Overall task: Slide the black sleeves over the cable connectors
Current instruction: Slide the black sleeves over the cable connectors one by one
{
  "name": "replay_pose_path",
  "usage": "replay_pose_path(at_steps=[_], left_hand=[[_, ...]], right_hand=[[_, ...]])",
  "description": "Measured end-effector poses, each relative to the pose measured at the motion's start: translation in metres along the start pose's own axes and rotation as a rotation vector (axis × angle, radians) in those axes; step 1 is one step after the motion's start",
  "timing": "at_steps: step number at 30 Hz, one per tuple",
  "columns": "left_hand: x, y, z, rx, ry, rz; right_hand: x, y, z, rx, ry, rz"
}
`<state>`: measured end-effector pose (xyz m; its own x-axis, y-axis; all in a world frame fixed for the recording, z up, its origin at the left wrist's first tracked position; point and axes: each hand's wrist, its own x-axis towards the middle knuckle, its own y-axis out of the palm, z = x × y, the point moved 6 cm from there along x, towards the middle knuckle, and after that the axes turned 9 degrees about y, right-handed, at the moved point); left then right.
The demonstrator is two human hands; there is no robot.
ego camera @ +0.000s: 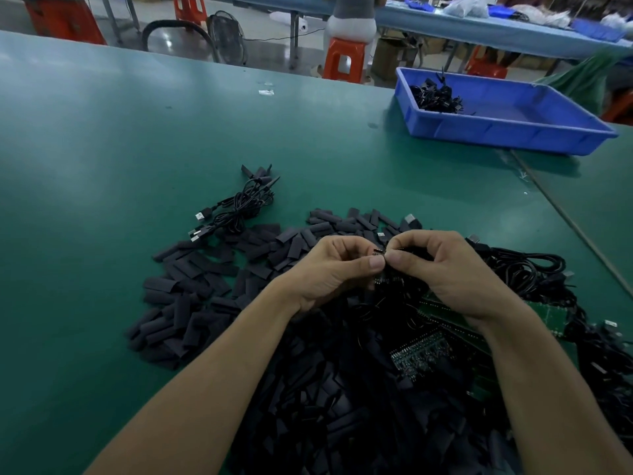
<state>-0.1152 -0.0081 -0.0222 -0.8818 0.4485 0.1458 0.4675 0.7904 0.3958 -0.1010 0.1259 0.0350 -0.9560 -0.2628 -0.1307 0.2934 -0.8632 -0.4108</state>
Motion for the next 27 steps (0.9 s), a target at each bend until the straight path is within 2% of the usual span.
replay_pose_path(at_steps=[4,9,12,14,18,21,24,27], left_hand=[[-0.001,-0.005,-0.005,0.043,0.079,-0.107],[-0.009,-0.007,-0.011,0.010,0.276,-0.406],[-0.015,-0.006,-0.013,0.075,0.369,-0.527],[-0.019,-0.004,-0.013,0.161,0.402,-0.523],[-0.025,0.000,-0.016,0.150,0.452,-0.551],[-0.033,-0.008,-0.030,0.068,0.564,-0.711],[-0.045,-0.028,-0.051,-0.001,0.673,-0.856],[-0.060,-0.051,-0.079,0.146,0.756,-0.976]], right_hand=[[0.000,-0.003,0.000,-0.060,-0.027,-0.238],[-0.004,-0.008,0.005,0.004,-0.052,-0.515],[-0.005,-0.016,0.002,0.116,0.000,-0.558],[-0.007,-0.021,0.002,0.113,0.018,-0.554],[-0.013,-0.029,0.018,-0.216,-0.074,-0.717],[-0.019,-0.038,0.021,-0.186,-0.095,-0.877],[-0.022,-0.046,0.015,-0.116,-0.073,-0.963],[-0.027,-0.042,0.021,-0.230,-0.161,-1.003]])
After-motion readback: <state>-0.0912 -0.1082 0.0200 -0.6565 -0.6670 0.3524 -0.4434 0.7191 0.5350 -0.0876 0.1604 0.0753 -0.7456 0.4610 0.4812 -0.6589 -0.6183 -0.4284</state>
